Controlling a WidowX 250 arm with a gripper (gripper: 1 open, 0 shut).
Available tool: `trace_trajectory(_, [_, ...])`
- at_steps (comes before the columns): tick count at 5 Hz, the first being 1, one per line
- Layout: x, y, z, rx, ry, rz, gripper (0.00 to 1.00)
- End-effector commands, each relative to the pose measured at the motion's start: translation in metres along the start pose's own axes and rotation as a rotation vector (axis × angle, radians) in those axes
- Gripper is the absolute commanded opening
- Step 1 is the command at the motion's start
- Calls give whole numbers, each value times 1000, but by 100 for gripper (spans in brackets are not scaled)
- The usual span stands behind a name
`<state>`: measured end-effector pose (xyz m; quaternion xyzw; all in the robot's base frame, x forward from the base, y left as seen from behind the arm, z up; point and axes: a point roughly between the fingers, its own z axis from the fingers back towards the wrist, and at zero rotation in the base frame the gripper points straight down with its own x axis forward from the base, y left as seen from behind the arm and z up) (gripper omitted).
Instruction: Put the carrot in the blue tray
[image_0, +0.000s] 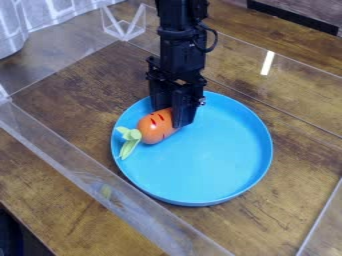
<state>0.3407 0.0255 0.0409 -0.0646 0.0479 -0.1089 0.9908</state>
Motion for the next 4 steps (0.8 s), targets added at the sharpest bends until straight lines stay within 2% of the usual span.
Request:
trace_trajectory(1, [13, -5, 19, 29, -51, -31, 0])
trace_trajectory(2, [16, -1, 18, 38, -40, -30, 100])
trace_trajectory(3, [18, 1, 19, 44, -33, -29, 0])
trace_trajectory(4, [21, 4, 19, 54, -23, -27, 0])
